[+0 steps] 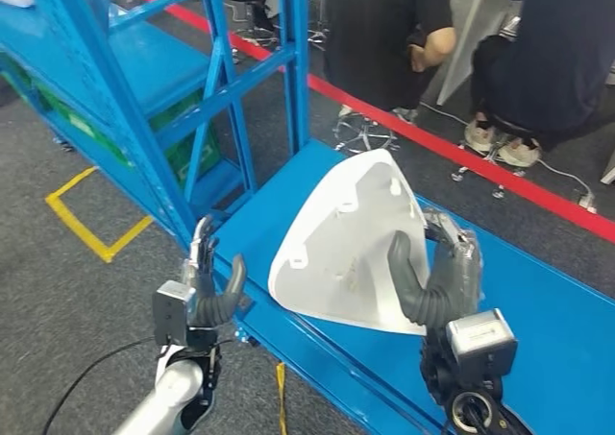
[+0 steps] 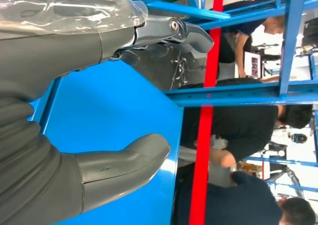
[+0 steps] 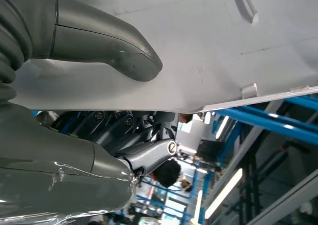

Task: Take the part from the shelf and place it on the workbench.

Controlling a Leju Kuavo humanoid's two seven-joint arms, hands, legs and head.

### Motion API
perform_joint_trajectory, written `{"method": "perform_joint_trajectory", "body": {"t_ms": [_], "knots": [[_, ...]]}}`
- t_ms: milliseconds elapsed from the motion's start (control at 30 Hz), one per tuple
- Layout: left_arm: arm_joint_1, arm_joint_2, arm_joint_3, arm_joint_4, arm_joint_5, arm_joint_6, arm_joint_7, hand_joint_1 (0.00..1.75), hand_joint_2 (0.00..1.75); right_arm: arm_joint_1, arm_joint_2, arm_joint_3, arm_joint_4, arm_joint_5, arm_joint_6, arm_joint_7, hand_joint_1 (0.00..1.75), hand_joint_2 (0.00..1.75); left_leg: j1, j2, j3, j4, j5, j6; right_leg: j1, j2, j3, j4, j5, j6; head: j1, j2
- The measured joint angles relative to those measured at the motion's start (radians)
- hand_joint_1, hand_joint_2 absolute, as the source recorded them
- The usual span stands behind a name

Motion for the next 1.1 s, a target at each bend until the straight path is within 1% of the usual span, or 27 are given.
{"method": "perform_joint_trajectory", "body": {"t_ms": [33, 67, 100, 133, 167, 233, 267, 333, 367, 400, 433, 500, 533, 567, 600, 633, 700, 733, 767, 800, 833, 867, 933, 1000, 1033, 1067, 1100], "knots": [[0.0, 0.0, 0.0, 0.0, 0.0, 0.003, -0.004, 0.0, 1.75, 0.003, 0.0, 0.004, 0.0, 0.014, -0.002, -0.002, 1.75, 1.75, 0.0, -0.006, 0.001, 0.001, -0.001, 0.0, -0.002, 0.0, -0.03, 0.058, -0.018, 0.003, 0.005, 0.0], [0.001, 0.0, 0.0, 0.0, -0.001, 0.006, -0.006, 0.0, 1.75, 0.006, 0.0, 0.008, 0.0, 0.023, -0.003, -0.002, 1.75, 1.75, 0.001, -0.014, 0.002, 0.002, -0.003, -0.002, -0.004, 0.0, -0.046, 0.084, -0.018, 0.006, 0.007, 0.0], [0.001, 0.0, 0.0, -0.001, -0.001, 0.009, -0.008, 0.0, 1.75, 0.008, 0.0, 0.012, 0.0, 0.027, -0.003, 0.0, 1.75, 1.75, 0.002, -0.023, 0.003, 0.004, -0.005, -0.004, -0.007, 0.001, -0.04, 0.068, 0.003, 0.008, 0.009, 0.0], [0.001, 0.0, 0.0, -0.003, -0.003, 0.013, -0.009, 0.0, 1.75, 0.008, 0.0, 0.016, 0.0, 0.029, -0.003, 0.001, 1.75, 1.75, 0.004, -0.033, 0.004, 0.007, -0.007, -0.008, -0.01, 0.005, -0.014, 0.011, 0.04, 0.009, 0.01, 0.0], [0.001, 0.0, 0.0, -0.005, -0.005, 0.016, -0.009, 0.0, 1.75, 0.008, 0.0, 0.019, 0.0, 0.03, -0.003, 0.003, 1.75, 1.75, 0.007, -0.044, 0.005, 0.012, -0.011, -0.013, -0.015, 0.021, 0.022, -0.064, 0.074, 0.011, 0.012, 0.0], [0.0, 0.0, 0.0, -0.011, -0.012, 0.027, -0.009, 0.0, 1.75, 0.007, 0.0, 0.027, 0.001, 0.025, -0.003, 0.005, 1.75, 1.75, 0.009, -0.064, 0.001, 0.022, -0.015, -0.026, -0.017, 0.054, 0.081, -0.176, 0.11, 0.009, 0.016, 0.0], [0.0, 0.001, -0.001, -0.014, -0.015, 0.031, -0.009, 0.0, 1.75, 0.007, 0.0, 0.029, 0.001, 0.02, -0.003, 0.006, 1.75, 1.75, 0.009, -0.072, -0.003, 0.025, -0.014, -0.034, -0.015, 0.062, 0.093, -0.194, 0.11, 0.005, 0.015, 0.0], [0.001, 0.001, -0.001, -0.02, -0.017, 0.038, -0.009, 0.0, 1.75, 0.006, 0.0, 0.033, 0.001, 0.011, -0.003, 0.008, 1.75, 1.75, 0.011, -0.087, -0.009, 0.022, -0.008, -0.048, -0.01, 0.047, 0.097, -0.194, 0.112, -0.009, 0.01, 0.0], [0.002, 0.002, -0.001, -0.022, -0.017, 0.04, -0.009, 0.0, 1.75, 0.004, 0.0, 0.035, 0.001, 0.009, -0.003, 0.008, 1.75, 1.75, 0.012, -0.082, -0.011, 0.028, -0.01, -0.053, -0.01, 0.037, 0.098, -0.196, 0.114, -0.016, 0.006, 0.0], [0.001, 0.003, -0.001, -0.025, -0.017, 0.041, -0.009, 0.0, 1.75, 0.003, 0.0, 0.037, 0.001, 0.01, -0.003, 0.008, 1.75, 1.75, 0.011, -0.067, -0.02, 0.047, -0.021, -0.056, -0.011, 0.026, 0.099, -0.199, 0.116, -0.024, 0.0, 0.0], [0.0, 0.003, -0.002, -0.027, -0.017, 0.041, -0.009, 0.0, 1.75, 0.001, 0.0, 0.039, 0.001, 0.01, -0.003, 0.007, 1.75, 1.75, 0.01, -0.044, -0.04, 0.09, -0.044, -0.059, -0.012, 0.014, 0.101, -0.202, 0.118, -0.03, -0.007, 0.0], [-0.001, 0.003, -0.002, -0.03, -0.017, 0.042, -0.009, 0.0, 1.75, 0.002, 0.0, 0.043, 0.001, 0.01, -0.003, 0.007, 1.75, 1.75, 0.008, 0.0, -0.11, 0.23, -0.11, -0.061, -0.006, -0.013, 0.101, -0.204, 0.116, -0.039, -0.024, 0.0], [0.0, 0.004, -0.002, -0.03, -0.018, 0.041, -0.009, 0.0, 1.75, 0.002, 0.0, 0.045, 0.001, 0.01, -0.003, 0.008, 1.75, 1.75, 0.008, 0.009, -0.145, 0.296, -0.134, -0.062, -0.003, -0.027, 0.1, -0.204, 0.115, -0.042, -0.03, 0.0], [0.002, 0.004, -0.002, -0.03, -0.017, 0.041, -0.009, 0.0, 1.75, 0.003, 0.0, 0.047, 0.001, 0.009, -0.003, 0.008, 1.75, 1.75, 0.008, 0.013, -0.164, 0.331, -0.142, -0.061, -0.001, -0.041, 0.101, -0.204, 0.114, -0.043, -0.033, 0.0], [0.003, 0.004, -0.002, -0.03, -0.017, 0.041, -0.009, 0.0, 1.75, 0.003, 0.0, 0.049, 0.001, 0.009, -0.003, 0.009, 1.75, 1.75, 0.008, 0.016, -0.162, 0.324, -0.129, -0.059, 0.002, -0.054, 0.101, -0.204, 0.112, -0.044, -0.036, 0.0], [0.004, 0.004, -0.002, -0.03, -0.017, 0.041, -0.009, 0.0, 1.75, 0.003, 0.0, 0.051, 0.001, 0.009, -0.003, 0.011, 1.75, 1.75, 0.007, 0.022, -0.138, 0.276, -0.102, -0.055, 0.003, -0.066, 0.103, -0.204, 0.111, -0.044, -0.04, 0.0], [0.003, 0.005, -0.002, -0.032, -0.018, 0.042, -0.009, 0.0, 1.75, 0.002, 0.0, 0.054, 0.001, 0.009, -0.002, 0.012, 1.75, 1.75, 0.0, 0.068, -0.057, 0.126, -0.042, -0.042, 0.009, -0.088, 0.109, -0.203, 0.105, -0.041, -0.046, 0.0], [0.003, 0.004, -0.002, -0.033, -0.018, 0.042, -0.009, 0.0, 1.75, 0.002, 0.0, 0.055, 0.0, 0.009, -0.002, 0.012, 1.75, 1.75, -0.005, 0.089, -0.027, 0.069, -0.025, -0.036, 0.011, -0.097, 0.112, -0.203, 0.101, -0.037, -0.047, 0.0], [0.002, 0.004, -0.002, -0.035, -0.018, 0.042, -0.01, 0.0, 1.75, 0.001, 0.0, 0.056, 0.0, 0.009, -0.002, 0.012, 1.75, 1.75, -0.01, 0.102, -0.011, 0.038, -0.019, -0.031, 0.014, -0.106, 0.115, -0.203, 0.098, -0.033, -0.046, 0.0], [0.002, 0.004, -0.002, -0.037, -0.018, 0.042, -0.01, 0.0, 1.75, 0.001, 0.0, 0.057, 0.0, 0.009, -0.002, 0.012, 1.75, 1.75, -0.013, 0.1, -0.01, 0.031, -0.022, -0.029, 0.015, -0.114, 0.118, -0.205, 0.095, -0.028, -0.045, 0.0], [0.002, 0.004, -0.002, -0.038, -0.018, 0.042, -0.01, 0.0, 1.75, 0.0, 0.0, 0.057, 0.0, 0.009, -0.002, 0.012, 1.75, 1.75, -0.013, 0.085, -0.01, 0.028, -0.021, -0.026, 0.015, -0.125, 0.123, -0.207, 0.092, -0.023, -0.043, 0.0], [0.002, 0.004, -0.002, -0.039, -0.018, 0.042, -0.01, 0.0, 1.75, 0.0, 0.0, 0.058, 0.0, 0.009, -0.002, 0.012, 1.75, 1.75, -0.01, 0.073, -0.009, 0.026, -0.02, -0.022, 0.014, -0.123, 0.125, -0.206, 0.086, -0.017, -0.042, 0.0], [0.002, 0.003, -0.003, -0.041, -0.018, 0.042, -0.011, 0.0, 1.75, -0.002, 0.0, 0.06, -0.002, 0.009, 0.0, 0.012, 1.75, 1.75, -0.004, 0.047, -0.002, 0.019, -0.017, -0.014, 0.009, -0.08, 0.109, -0.161, 0.052, -0.008, -0.033, 0.0], [0.001, 0.001, -0.005, -0.042, -0.016, 0.04, -0.012, 0.0, 1.75, 0.0, 0.0, 0.063, -0.004, 0.01, 0.0, 0.015, 1.75, 1.75, -0.002, 0.023, 0.002, 0.017, -0.016, -0.008, 0.007, -0.023, 0.048, -0.029, -0.013, -0.003, -0.019, 0.0], [0.002, 0.0, -0.006, -0.042, -0.015, 0.038, -0.014, 0.0, 1.75, 0.001, -0.001, 0.064, -0.005, 0.011, 0.0, 0.018, 1.75, 1.75, -0.002, 0.008, 0.002, 0.018, -0.017, -0.006, 0.006, -0.012, 0.011, 0.044, -0.039, -0.001, -0.012, 0.0], [0.003, 0.0, -0.008, -0.042, -0.013, 0.036, -0.017, 0.0, 1.75, 0.004, -0.002, 0.066, -0.005, 0.011, 0.0, 0.021, 1.75, 1.75, -0.003, -0.007, 0.003, 0.018, -0.017, -0.005, 0.006, -0.007, -0.018, 0.092, -0.049, -0.001, -0.007, 0.0], [0.004, 0.0, -0.009, -0.042, -0.011, 0.034, -0.021, 0.0, 1.75, 0.006, -0.003, 0.067, -0.005, 0.012, -0.001, 0.025, 1.75, 1.75, -0.003, -0.022, 0.005, 0.018, -0.018, -0.005, 0.006, -0.004, -0.03, 0.104, -0.038, -0.001, -0.003, 0.0]]}}
